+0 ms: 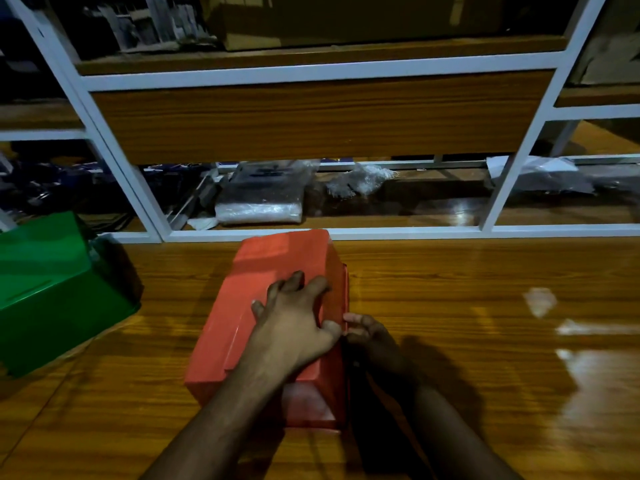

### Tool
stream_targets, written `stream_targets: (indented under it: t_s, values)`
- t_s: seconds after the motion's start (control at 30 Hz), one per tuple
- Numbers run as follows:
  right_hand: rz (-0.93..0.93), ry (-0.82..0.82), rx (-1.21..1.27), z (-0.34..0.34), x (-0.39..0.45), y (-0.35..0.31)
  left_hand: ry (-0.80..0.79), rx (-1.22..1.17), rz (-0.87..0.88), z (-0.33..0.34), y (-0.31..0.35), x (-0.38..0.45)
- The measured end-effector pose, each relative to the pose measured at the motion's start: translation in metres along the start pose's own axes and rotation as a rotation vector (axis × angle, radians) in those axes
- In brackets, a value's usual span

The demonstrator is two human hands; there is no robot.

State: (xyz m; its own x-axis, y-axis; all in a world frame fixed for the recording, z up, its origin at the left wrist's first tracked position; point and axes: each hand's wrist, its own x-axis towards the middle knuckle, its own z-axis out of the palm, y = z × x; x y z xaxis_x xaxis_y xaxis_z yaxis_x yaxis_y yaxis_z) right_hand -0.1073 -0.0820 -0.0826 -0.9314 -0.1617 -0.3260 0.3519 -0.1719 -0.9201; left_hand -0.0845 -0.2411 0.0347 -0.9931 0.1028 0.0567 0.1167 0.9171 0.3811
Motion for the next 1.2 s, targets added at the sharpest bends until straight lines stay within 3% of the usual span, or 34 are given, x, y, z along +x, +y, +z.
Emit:
stream_targets:
  t_s: [0.2, 0.4, 0.67, 0.93, 1.13, 1.2]
  values:
    - [-0.155, -0.012, -0.039, -0.007, -0.015, -0.048, 0.099, -0.183, 0.018, -0.025, -0.003, 0.009]
    - [-0.349, 0.1, -0.066, -0.01, -0.037, -0.106, 0.147, -0.33, -0.014, -0.06, 0.001, 0.005]
    - [-0.554, 0.235, -0.272, 0.0, -0.037, -0.135, -0.008, -0.604, -0.125, -0.007, -0.005, 0.009]
    - [-0.498, 0.122, -0.221, 0.021, -0.033, -0.128, 0.109, -0.502, -0.03, -0.002, 0.017, 0.02]
    - [-0.305, -0.037, -0.241, 0.015, -0.031, -0.128, 0.157, -0.611, -0.107, -0.015, 0.024, 0.033]
    - [-0.306, -0.021, -0.338, 0.003, -0.029, -0.127, 0.168, -0.639, -0.169, -0.016, 0.021, 0.035]
